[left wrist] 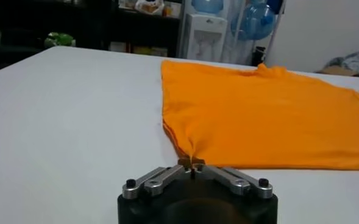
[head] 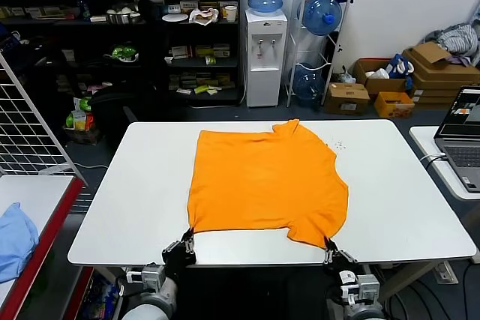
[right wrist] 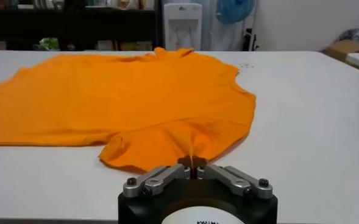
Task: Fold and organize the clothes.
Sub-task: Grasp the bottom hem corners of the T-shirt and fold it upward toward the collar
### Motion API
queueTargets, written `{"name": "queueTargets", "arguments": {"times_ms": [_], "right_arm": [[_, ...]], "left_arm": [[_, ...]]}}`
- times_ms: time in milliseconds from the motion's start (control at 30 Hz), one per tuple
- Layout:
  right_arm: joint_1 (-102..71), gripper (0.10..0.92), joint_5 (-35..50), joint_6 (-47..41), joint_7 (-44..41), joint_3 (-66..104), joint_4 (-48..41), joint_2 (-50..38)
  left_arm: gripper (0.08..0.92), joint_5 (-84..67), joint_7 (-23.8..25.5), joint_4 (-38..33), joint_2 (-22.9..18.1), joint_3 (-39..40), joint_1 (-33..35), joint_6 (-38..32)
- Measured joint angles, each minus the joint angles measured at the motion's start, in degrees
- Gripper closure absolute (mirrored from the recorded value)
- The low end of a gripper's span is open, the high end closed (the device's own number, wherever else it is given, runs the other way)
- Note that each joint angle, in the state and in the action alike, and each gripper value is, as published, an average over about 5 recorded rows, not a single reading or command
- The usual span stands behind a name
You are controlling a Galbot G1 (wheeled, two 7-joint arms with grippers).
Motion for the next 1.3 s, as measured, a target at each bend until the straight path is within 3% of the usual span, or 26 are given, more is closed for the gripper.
{"name": "queueTargets", "arguments": {"times_ms": [433, 667, 900, 1300], "right_arm": [[-7.7, 0.901, 1.7, 1.2, 2.0, 1.1, 7.1, -2.9], [-5.3, 0.901, 3.0, 0.9, 3.6, 0.3, 7.6, -4.7], [3.2, 0.901, 5.7, -1.0, 5.7, -1.4, 4.4, -6.3], [20.1, 0.901, 11.7, -6.2, 9.7, -6.0, -3.8, -9.5]], "left_arm": [[0.907, -2.4, -2.0, -8.1, 3.8, -0.7, 7.5, 0.4], [0.907, -4.2, -2.8, -10.6, 5.2, -1.2, 8.1, 0.8], [0.907, -6.4, -2.7, -9.4, 5.4, -0.5, 3.4, 1.0], [0.907, -8.5, -3.3, -1.5, 4.4, 5.0, -11.2, 1.3]]}}
